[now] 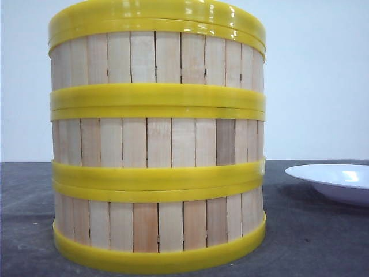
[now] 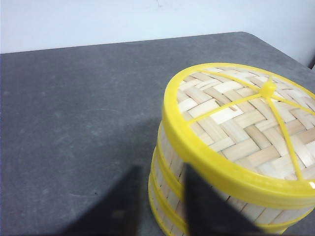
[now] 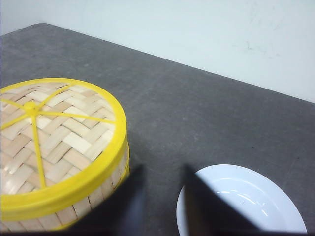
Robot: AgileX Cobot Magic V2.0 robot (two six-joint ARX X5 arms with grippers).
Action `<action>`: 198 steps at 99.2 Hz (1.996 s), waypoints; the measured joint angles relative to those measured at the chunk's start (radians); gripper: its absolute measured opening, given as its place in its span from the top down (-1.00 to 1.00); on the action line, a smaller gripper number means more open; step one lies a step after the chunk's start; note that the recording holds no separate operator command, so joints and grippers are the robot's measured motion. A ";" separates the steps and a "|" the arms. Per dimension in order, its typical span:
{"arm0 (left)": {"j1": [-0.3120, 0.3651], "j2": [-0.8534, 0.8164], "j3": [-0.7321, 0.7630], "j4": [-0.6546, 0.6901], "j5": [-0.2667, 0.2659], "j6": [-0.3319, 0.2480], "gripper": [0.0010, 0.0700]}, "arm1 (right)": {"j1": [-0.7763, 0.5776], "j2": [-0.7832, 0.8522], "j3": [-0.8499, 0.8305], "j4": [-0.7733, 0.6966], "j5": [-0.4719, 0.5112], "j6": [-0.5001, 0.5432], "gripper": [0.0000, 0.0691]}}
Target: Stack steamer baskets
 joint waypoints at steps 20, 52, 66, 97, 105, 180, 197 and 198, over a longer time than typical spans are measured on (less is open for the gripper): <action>0.000 0.000 0.000 0.000 0.000 0.000 0.96 | 0.000 0.000 0.000 0.000 0.000 0.001 0.99; 0.000 0.000 0.000 -0.002 0.000 0.000 0.96 | 0.000 0.000 0.000 0.000 0.000 0.001 0.99; 0.000 0.000 0.000 -0.002 0.000 0.000 0.96 | 0.000 0.000 0.000 0.000 0.000 0.001 0.99; 0.000 0.000 0.000 -0.002 0.000 0.000 0.96 | 0.000 0.000 0.000 0.000 0.000 0.001 0.99; 0.000 0.000 0.000 -0.002 0.000 0.000 0.96 | 0.000 0.000 0.000 0.000 0.000 0.001 0.99; 0.394 -0.170 -0.307 0.278 -0.010 0.121 0.96 | 0.000 0.000 0.000 0.000 0.000 0.001 0.99; 0.449 -0.264 -0.475 0.348 -0.030 0.128 0.96 | 0.000 0.000 0.000 0.000 0.000 0.001 0.99; 0.451 -0.269 -0.483 0.350 -0.031 0.129 0.96 | 0.000 0.000 0.000 0.000 0.000 0.001 0.99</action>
